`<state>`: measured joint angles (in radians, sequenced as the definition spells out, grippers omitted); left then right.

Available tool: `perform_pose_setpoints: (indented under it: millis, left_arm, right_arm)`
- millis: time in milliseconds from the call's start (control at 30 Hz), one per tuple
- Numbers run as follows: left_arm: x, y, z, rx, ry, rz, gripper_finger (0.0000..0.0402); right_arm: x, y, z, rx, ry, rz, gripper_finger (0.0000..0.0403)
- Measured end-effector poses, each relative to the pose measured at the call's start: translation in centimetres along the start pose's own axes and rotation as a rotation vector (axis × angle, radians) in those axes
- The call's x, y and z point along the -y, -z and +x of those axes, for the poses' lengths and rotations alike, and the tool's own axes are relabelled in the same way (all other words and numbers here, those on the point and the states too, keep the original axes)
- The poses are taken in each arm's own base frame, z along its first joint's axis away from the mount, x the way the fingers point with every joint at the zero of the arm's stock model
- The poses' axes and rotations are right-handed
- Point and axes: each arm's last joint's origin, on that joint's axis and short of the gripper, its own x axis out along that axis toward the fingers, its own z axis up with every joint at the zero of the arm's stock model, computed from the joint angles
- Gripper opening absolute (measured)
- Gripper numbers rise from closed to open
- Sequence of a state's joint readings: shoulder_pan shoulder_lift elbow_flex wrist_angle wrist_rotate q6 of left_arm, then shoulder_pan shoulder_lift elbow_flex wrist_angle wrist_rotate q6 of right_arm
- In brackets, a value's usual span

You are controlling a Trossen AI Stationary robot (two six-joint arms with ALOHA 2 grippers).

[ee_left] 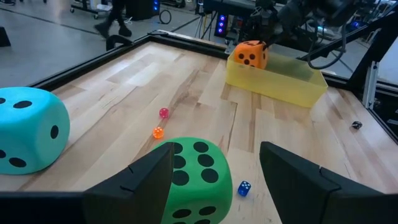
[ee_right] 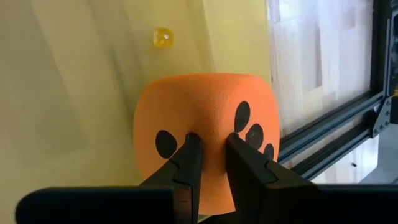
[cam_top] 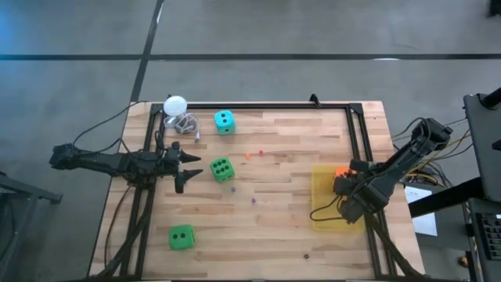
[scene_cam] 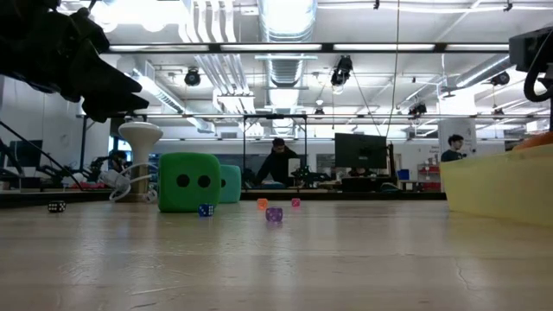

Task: Pick & Place Dice
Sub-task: Put the large orange dice into the yellow bin

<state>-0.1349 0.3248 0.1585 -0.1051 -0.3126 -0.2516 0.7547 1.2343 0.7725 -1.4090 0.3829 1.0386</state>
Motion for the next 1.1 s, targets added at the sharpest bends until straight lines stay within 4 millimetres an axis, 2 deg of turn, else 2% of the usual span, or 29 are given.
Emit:
perform_pose_setpoints:
  millis: [400,567,1100]
  left_arm:
    - [0.0,0.0,0.0,0.0,0.0,0.0,0.0242]
    - [0.0,0.0,0.0,0.0,0.0,0.0,0.0242]
    - [0.0,0.01,0.0,-0.001,0.0,-0.003,0.0242]
  right_arm:
    - [0.01,0.09,0.23,0.002,0.009,-0.003,0.0053]
    - [-0.03,0.09,0.19,-0.007,0.0,0.049,0.0059]
    - [-0.27,-0.19,-0.4,-0.028,-0.054,0.133,0.0186]
